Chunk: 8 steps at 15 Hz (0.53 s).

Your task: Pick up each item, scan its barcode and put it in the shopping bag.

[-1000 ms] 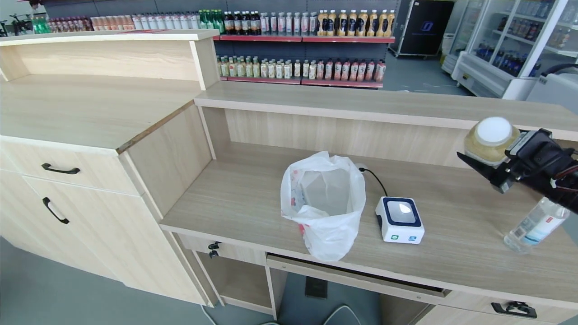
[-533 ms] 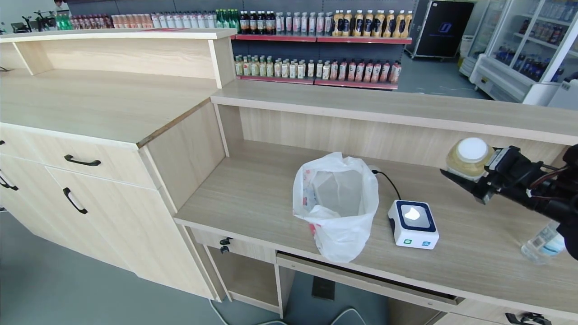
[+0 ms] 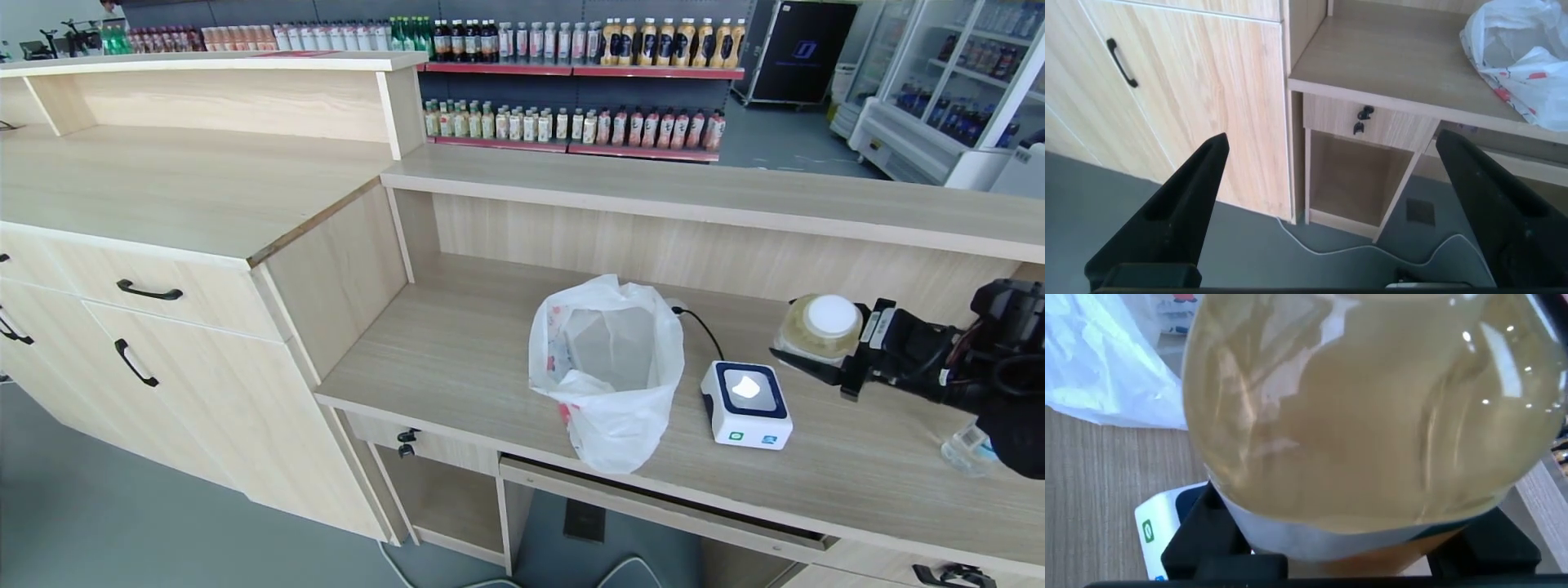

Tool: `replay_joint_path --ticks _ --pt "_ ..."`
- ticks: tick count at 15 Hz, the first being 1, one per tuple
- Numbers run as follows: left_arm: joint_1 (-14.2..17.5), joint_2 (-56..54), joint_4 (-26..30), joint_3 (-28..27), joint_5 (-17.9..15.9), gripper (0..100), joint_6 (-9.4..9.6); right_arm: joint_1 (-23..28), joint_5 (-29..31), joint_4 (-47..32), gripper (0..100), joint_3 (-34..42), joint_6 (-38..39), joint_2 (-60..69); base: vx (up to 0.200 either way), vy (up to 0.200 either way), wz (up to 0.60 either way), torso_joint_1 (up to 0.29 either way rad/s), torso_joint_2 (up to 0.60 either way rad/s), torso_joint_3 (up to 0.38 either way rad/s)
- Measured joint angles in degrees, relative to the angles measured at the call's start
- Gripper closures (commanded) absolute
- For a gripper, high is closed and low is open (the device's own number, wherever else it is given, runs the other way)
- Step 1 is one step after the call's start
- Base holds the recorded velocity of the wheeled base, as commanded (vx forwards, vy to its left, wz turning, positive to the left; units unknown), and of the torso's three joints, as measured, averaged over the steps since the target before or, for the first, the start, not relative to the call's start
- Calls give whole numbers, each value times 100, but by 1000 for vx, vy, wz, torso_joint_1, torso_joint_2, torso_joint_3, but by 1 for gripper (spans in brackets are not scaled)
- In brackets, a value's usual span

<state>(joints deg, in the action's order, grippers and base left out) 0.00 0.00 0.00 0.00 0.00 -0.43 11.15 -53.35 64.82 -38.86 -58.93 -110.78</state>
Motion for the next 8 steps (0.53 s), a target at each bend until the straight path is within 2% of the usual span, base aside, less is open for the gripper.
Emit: replay_joint_path --ticks 8 --pt "0 0 0 0 0 0 0 6 -251 33 100 -903 -391 -703 0 0 0 0 0 0"
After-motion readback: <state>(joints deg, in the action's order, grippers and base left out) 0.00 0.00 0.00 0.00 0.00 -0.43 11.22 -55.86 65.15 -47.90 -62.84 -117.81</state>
